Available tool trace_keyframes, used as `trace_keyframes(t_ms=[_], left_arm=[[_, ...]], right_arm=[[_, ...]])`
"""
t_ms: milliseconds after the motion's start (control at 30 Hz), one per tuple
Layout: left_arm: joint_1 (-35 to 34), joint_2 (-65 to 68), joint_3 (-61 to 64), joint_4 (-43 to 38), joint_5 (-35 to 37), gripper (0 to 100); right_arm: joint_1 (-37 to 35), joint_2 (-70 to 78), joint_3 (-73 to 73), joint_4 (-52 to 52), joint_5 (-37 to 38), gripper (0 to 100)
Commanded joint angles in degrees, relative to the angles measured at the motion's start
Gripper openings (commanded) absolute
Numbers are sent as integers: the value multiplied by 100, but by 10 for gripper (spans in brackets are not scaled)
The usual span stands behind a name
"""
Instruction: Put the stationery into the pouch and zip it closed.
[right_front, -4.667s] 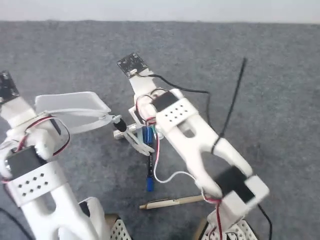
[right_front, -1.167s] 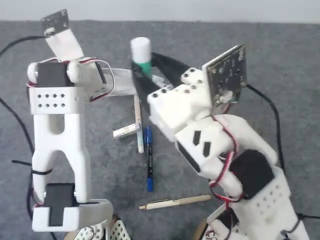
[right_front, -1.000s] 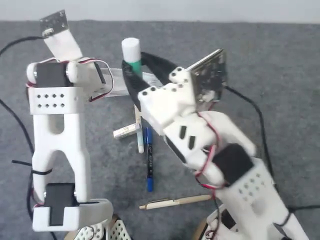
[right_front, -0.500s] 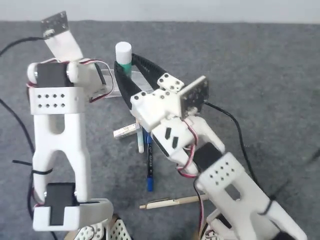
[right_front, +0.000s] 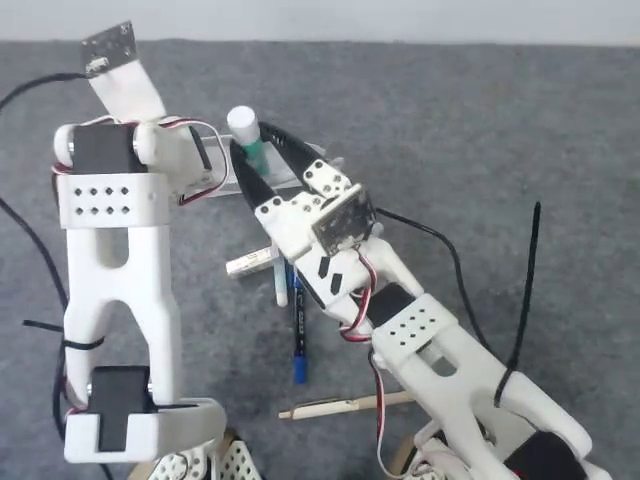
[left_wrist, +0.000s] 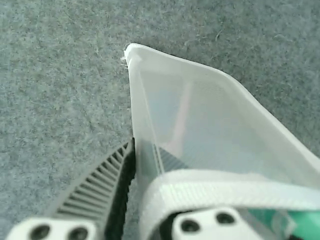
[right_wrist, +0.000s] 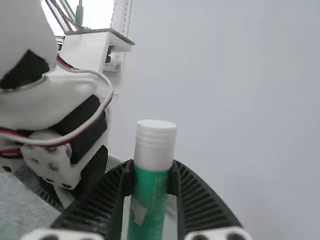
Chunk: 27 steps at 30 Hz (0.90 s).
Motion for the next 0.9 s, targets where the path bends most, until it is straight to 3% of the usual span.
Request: trace_keyframes(t_ms=[0,133,367,600,867], left_arm=[[-26,-44,-321,79,70,12],[-26,-44,-259,70,70,12],[-26,-44,-233,53,70,12],[-44,-44,-233,35,70,12],[-747,-79,-268,-114,79,12]], right_arm=[[13,-75,-62,198,123,46],[13,-84,-62,444,123,164],[13,-259,-44,523,132,94],[48,-1393,-299,2316,88,89],[48,-1974,-853,4189,88,87]])
